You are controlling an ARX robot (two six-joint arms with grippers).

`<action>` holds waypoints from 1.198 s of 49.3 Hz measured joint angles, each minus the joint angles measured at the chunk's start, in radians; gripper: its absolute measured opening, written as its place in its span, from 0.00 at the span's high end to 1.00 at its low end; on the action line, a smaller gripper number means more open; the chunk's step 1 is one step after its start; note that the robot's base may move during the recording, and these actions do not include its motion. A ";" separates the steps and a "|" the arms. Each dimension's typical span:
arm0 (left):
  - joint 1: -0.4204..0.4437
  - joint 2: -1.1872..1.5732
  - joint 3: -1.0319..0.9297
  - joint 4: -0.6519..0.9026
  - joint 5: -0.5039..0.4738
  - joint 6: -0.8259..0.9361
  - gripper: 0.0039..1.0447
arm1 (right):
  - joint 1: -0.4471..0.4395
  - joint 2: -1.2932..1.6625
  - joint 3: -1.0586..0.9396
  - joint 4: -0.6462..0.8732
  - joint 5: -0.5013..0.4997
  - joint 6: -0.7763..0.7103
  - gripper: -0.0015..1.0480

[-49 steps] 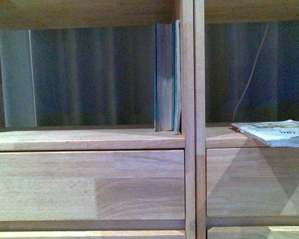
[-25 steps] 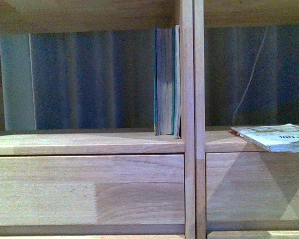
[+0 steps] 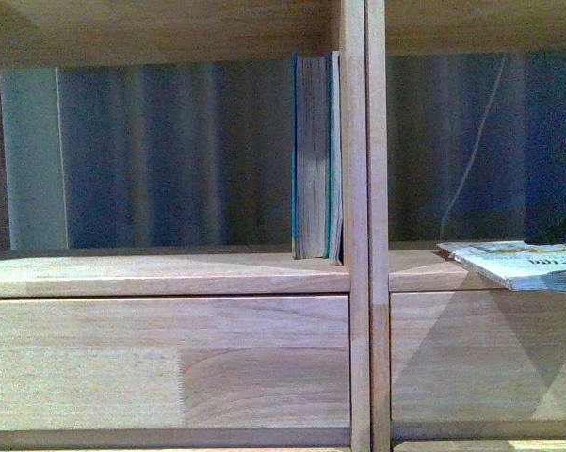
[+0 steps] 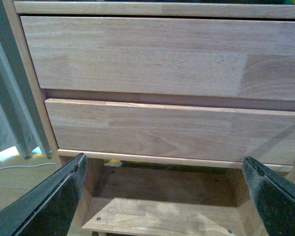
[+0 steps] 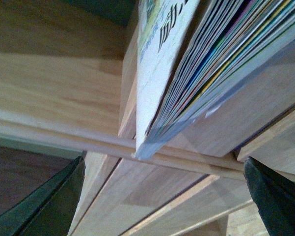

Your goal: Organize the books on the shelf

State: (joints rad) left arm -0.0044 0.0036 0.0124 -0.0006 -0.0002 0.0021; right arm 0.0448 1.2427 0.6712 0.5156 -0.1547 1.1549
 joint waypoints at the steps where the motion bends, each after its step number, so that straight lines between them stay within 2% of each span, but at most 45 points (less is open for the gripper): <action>1: 0.000 0.000 0.000 0.000 0.000 0.000 0.07 | 0.000 0.012 0.007 0.005 0.010 0.008 0.07; 11: 0.000 0.000 0.000 0.000 0.000 0.000 0.07 | -0.015 0.070 0.070 0.020 0.055 0.059 0.07; 26: 0.000 0.000 0.000 0.000 0.000 0.000 0.07 | -0.070 0.092 0.127 0.011 0.058 0.087 0.08; 34: 0.000 0.000 0.000 0.000 0.000 0.000 0.07 | -0.077 0.092 0.125 0.008 0.058 0.087 0.29; 46: 0.000 0.000 0.000 0.000 0.000 0.000 0.07 | -0.065 0.092 0.071 0.047 0.058 0.091 0.76; 53: 0.000 0.000 0.000 0.000 0.000 0.000 0.07 | -0.064 0.085 0.049 0.065 0.050 0.106 0.92; 59: 0.000 0.000 0.000 0.000 0.000 0.000 0.07 | -0.069 0.069 0.032 0.077 0.033 0.112 0.93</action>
State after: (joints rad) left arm -0.0044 0.0036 0.0124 -0.0006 -0.0002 0.0021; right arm -0.0238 1.3113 0.7036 0.5926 -0.1219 1.2671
